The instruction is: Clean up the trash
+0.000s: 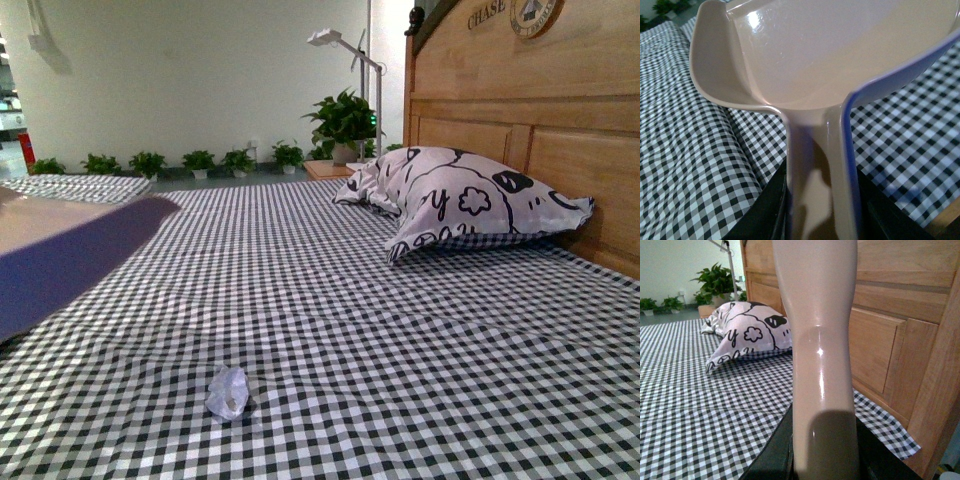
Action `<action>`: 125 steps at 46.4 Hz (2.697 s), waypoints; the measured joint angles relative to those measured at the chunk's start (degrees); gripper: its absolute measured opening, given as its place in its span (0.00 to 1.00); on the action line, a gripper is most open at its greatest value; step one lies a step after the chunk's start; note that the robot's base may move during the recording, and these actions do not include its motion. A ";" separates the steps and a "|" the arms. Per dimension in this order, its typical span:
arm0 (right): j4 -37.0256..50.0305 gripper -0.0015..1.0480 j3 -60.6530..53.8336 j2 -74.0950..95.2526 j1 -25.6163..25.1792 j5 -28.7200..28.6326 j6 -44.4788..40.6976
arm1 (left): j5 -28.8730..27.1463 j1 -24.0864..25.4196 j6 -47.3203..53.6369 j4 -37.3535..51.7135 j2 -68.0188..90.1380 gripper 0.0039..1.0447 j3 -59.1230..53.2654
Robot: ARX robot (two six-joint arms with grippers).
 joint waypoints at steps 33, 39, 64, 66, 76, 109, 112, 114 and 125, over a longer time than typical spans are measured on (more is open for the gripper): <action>0.00 0.18 0.00 -0.02 0.00 0.00 0.02 | -2.29 -1.33 33.66 -13.55 27.21 0.26 10.80; 0.00 0.18 0.00 -0.02 0.00 0.00 0.00 | -4.17 -1.75 36.02 -12.74 29.77 0.26 10.80; 0.00 0.18 0.00 -0.02 0.00 0.00 0.00 | -7.15 -6.43 38.80 -7.54 34.07 0.26 10.78; 0.00 0.18 0.00 -0.02 0.00 0.00 0.00 | -7.28 -6.43 38.91 -7.54 34.32 0.26 10.78; 0.00 0.18 0.00 -0.02 0.00 0.00 0.00 | -8.17 -6.43 39.52 -7.54 34.73 0.26 10.78; -10.05 0.18 39.67 60.06 1.42 -24.06 -5.05 | -8.41 -6.43 39.85 -7.56 34.95 0.26 10.80; -11.58 0.18 44.41 65.61 3.04 -24.30 -5.55 | -8.41 -6.43 39.85 -7.56 34.95 0.26 10.80; -12.52 0.18 46.47 68.02 3.89 -24.24 -5.79 | -8.41 -6.43 39.85 -7.56 34.95 0.26 10.80; -14.84 0.18 55.69 79.32 9.97 -22.53 -6.03 | -8.41 -6.43 39.87 -7.56 34.95 0.26 10.80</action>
